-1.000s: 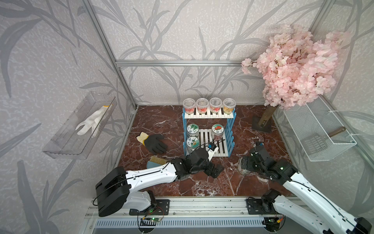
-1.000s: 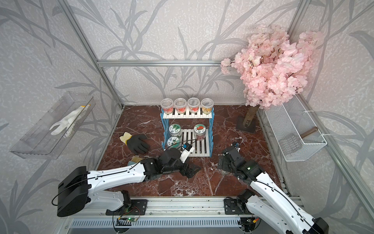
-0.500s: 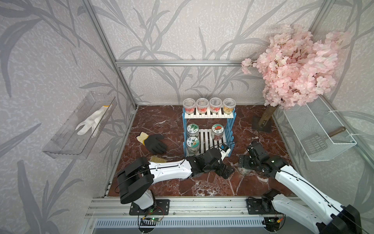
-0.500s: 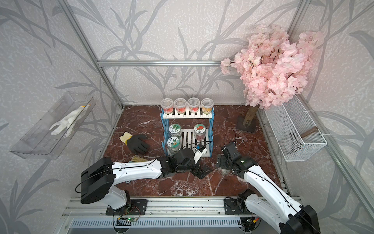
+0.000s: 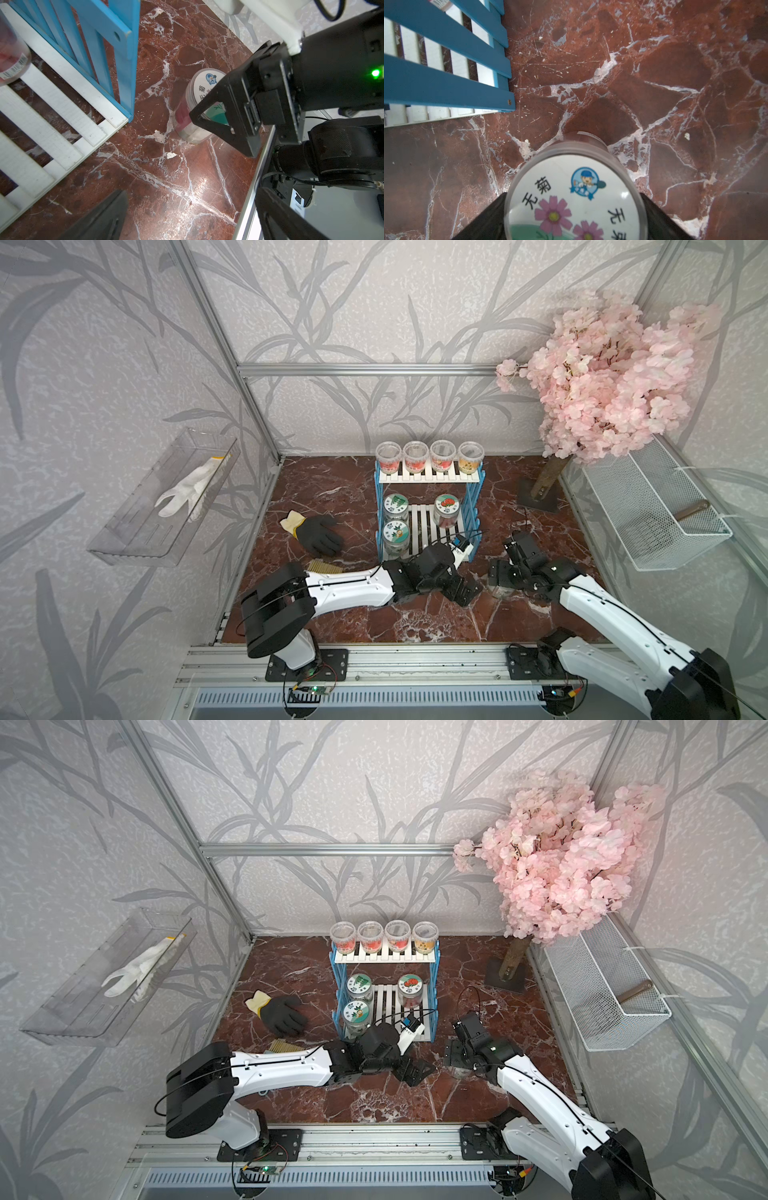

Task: Place the seed container on the shelf
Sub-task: Pick up the seed jar at the center of the board.

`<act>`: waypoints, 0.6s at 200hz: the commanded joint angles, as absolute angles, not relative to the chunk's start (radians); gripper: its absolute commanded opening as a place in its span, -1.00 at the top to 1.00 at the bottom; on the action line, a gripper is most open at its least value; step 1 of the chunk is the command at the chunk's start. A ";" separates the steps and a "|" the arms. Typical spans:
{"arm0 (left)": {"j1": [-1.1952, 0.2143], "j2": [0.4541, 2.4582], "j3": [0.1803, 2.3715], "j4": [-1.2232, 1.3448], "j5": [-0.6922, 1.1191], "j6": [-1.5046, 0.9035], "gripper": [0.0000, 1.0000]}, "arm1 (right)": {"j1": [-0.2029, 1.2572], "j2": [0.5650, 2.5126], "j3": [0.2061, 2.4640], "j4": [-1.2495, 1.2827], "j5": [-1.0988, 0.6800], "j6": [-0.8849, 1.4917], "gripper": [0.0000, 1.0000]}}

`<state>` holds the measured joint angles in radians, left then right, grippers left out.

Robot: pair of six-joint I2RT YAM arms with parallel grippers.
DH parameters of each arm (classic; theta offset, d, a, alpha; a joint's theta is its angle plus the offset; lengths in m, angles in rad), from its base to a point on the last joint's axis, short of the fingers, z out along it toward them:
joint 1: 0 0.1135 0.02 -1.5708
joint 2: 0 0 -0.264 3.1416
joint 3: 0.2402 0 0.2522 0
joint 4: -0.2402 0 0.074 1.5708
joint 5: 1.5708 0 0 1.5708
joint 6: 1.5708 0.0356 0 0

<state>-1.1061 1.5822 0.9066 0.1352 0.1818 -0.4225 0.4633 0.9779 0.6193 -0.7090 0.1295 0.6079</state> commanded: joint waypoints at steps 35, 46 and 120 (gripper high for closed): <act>-1.111 1.549 0.907 0.127 0.131 -0.434 -1.00 | 0.467 0.929 0.601 -0.719 0.058 0.612 -0.73; -1.111 1.533 0.901 0.122 0.114 -0.435 -1.00 | 0.481 0.917 0.601 -0.717 0.046 0.615 -0.73; -1.109 1.315 0.736 0.139 -0.122 -0.444 -1.00 | 0.743 0.925 0.642 -0.741 0.155 0.700 -0.73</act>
